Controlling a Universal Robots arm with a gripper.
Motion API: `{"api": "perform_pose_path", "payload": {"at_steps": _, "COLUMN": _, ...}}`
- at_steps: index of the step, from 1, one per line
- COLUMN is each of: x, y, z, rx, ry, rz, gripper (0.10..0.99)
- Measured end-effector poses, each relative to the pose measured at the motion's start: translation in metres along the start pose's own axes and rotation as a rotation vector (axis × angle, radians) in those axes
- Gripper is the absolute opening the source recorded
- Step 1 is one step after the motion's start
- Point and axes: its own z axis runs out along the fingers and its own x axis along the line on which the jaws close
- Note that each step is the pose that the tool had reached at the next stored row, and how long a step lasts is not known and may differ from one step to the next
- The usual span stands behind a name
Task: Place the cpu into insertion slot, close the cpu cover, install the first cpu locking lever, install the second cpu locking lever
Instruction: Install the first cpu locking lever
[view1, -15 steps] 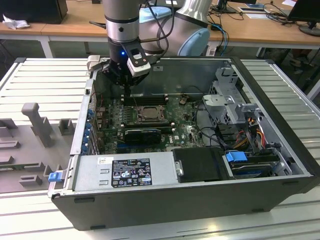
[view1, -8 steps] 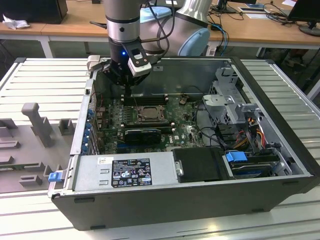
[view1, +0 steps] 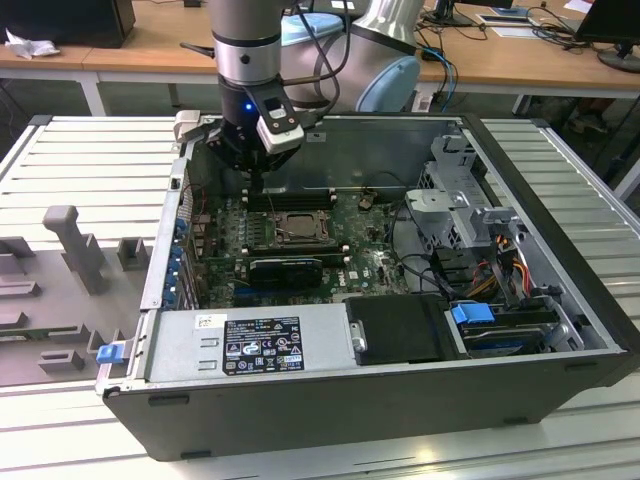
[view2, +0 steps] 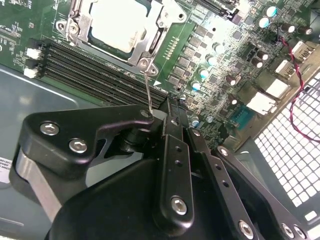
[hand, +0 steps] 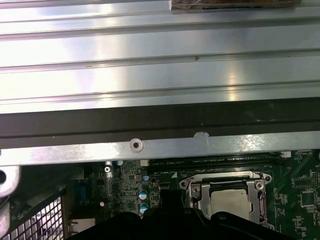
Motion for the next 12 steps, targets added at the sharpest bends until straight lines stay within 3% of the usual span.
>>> {"api": "perform_pose_path", "payload": {"at_steps": 12, "x": -0.0025, "y": 0.0, "z": 0.0026, "rx": 0.001, "ry": -0.0001, "rz": 0.0, "gripper": 0.106}}
